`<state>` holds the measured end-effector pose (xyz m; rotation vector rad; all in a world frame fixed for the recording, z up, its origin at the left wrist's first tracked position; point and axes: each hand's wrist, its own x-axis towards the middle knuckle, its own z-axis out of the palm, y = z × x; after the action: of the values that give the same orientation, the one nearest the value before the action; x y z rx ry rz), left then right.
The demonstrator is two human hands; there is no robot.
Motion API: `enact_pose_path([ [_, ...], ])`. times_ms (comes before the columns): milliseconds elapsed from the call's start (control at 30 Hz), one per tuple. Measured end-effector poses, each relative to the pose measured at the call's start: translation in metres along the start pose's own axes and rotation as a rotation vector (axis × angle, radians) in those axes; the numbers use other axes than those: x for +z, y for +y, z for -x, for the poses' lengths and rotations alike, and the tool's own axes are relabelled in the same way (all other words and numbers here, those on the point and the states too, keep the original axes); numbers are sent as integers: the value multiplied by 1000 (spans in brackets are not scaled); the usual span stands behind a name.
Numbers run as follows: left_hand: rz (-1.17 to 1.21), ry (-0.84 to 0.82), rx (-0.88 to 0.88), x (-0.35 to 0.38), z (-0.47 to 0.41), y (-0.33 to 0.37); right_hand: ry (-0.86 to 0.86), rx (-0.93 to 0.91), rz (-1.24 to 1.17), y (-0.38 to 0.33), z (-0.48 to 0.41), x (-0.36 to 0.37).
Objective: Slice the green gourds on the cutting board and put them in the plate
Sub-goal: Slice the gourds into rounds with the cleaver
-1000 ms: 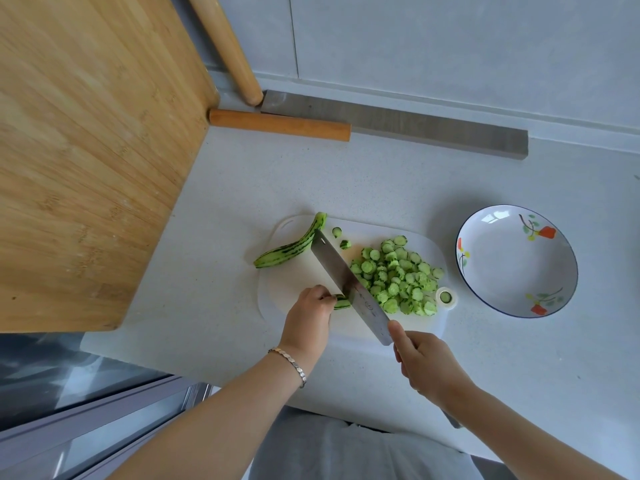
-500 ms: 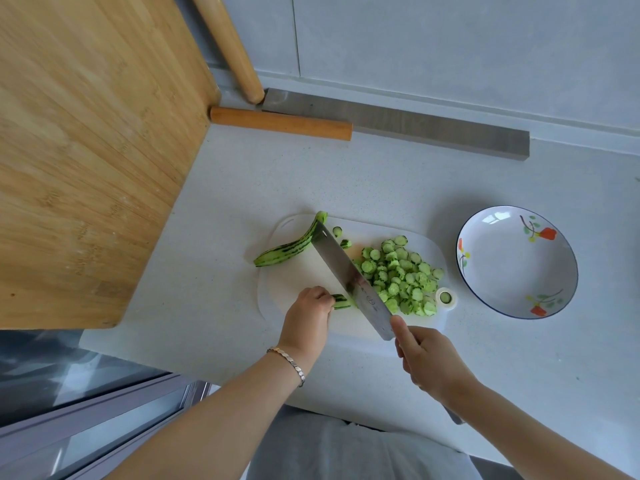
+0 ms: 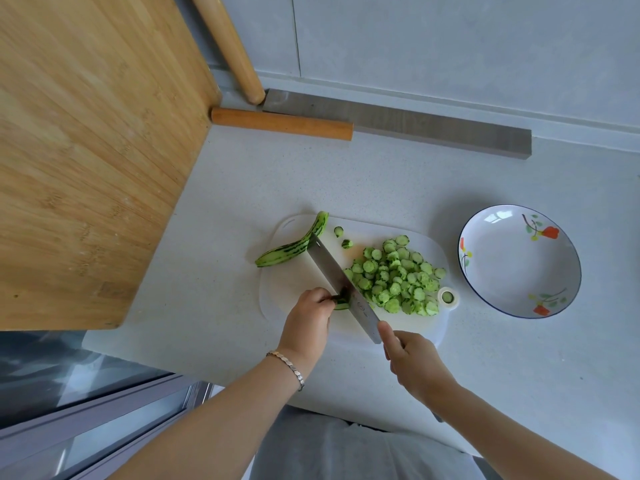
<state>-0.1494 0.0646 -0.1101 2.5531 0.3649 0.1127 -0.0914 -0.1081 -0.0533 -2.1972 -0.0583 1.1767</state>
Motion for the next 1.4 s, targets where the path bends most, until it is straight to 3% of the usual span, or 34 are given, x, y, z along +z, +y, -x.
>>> enact_pose_path([
  [333,90,90,-67,-4,-2,6,-10,-1,-104,-5,11,-16],
  [800,80,40,-87,0,0,1,8,-4,13,-3,2,3],
  [1134,119,109,-69,-2,0,1,-14,-7,-124,-9,7,-14],
  [1400,121,111,-90,-1,-1,1,-11,-34,35,-13,10,-12],
])
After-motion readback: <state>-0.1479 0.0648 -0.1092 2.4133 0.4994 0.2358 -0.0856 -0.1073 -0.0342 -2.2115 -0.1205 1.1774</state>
